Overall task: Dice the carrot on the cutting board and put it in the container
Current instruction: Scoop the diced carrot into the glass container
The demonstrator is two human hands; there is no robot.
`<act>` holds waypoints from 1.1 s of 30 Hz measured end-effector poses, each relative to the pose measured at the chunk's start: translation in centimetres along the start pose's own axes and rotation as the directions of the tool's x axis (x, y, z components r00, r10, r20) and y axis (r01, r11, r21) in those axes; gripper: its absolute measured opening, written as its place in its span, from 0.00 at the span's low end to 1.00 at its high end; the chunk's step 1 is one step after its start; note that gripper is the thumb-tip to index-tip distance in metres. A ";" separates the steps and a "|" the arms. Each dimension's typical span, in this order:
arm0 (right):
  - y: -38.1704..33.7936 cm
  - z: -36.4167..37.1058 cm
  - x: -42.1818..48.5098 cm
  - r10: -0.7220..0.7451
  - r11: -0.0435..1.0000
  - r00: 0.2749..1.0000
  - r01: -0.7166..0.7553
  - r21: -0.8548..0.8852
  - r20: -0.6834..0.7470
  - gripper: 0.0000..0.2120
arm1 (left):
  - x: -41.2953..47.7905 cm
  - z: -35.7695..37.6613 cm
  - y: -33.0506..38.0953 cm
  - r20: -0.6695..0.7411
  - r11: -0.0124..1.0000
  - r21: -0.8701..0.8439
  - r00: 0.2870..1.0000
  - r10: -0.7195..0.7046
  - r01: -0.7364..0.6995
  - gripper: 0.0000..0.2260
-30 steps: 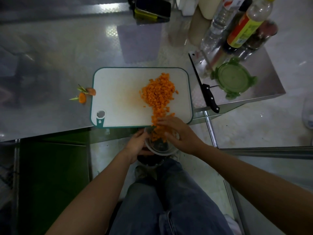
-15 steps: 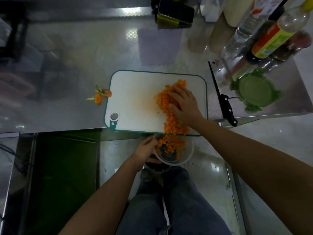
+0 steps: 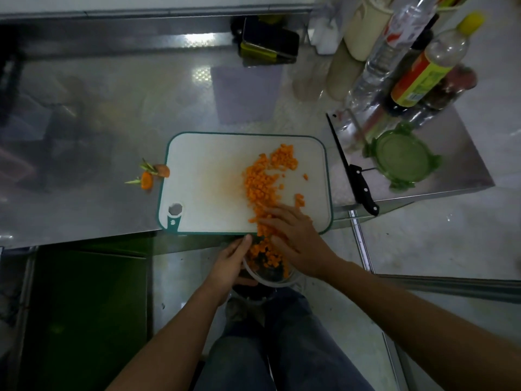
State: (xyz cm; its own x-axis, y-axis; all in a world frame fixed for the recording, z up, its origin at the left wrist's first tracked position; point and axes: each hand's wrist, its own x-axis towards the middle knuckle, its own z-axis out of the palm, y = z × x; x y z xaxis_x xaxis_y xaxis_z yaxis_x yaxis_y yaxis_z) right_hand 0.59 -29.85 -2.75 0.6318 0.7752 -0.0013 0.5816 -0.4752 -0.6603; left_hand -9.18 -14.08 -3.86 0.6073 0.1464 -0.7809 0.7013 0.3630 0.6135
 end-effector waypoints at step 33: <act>0.1 1.1 2.0 -0.008 0.999 1.000 0.008 0.046 0.000 0.23 | -0.4 -0.9 0.1 0.003 1.000 0.002 1.000 -0.006 0.006 0.23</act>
State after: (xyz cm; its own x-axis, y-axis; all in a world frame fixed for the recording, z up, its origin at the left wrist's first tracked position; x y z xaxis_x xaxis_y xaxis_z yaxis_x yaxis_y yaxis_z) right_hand 1.35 -27.93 -3.62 0.6269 0.7791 0.0043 0.5628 -0.4490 -0.6940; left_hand -9.70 -13.28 -3.60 0.6039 0.1417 -0.7844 0.7059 0.3619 0.6089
